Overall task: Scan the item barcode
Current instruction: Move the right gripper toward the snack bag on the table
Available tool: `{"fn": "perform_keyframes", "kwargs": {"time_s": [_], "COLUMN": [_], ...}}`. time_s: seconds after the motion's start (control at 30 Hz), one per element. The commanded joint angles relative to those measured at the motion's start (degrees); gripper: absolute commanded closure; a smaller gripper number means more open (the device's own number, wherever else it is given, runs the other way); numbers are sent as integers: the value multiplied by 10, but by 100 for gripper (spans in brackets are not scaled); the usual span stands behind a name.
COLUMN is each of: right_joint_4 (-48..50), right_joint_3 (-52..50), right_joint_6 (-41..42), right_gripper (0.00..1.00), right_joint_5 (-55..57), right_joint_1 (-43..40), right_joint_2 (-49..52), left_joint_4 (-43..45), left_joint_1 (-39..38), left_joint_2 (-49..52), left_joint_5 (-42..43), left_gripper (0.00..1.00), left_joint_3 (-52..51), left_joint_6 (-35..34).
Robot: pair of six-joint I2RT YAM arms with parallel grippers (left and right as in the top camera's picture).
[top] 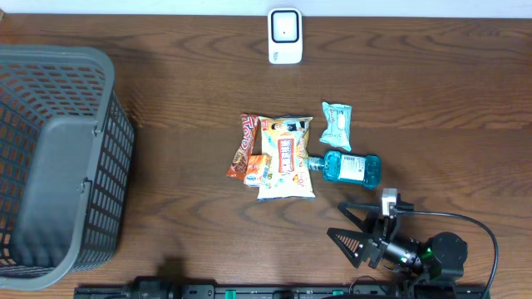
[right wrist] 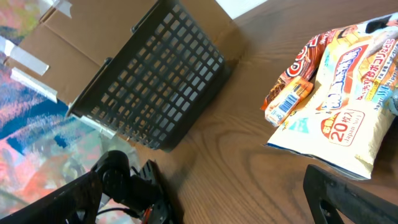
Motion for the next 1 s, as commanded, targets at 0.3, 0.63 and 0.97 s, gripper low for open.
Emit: {"fn": "perform_keyframes", "kwargs": {"time_s": [0.3,0.63,0.97], "right_joint_4": [62,95,63], "right_joint_3": [2,49,231], "right_joint_6": [6,30,-70], "right_gripper": [1,1,2], "right_joint_5": [-4,56,73], "right_joint_1": [4,4,5], "right_joint_2": [-3,13,236], "left_joint_4": [58,154,160], "left_joint_1": [13,16,16], "left_joint_2": [-39,-39,-39], "left_joint_5": [-10,-10,0], "left_gripper": [1,0,0], "left_joint_3": [-70,-214,-318], "left_joint_6": [5,-31,-134]}}
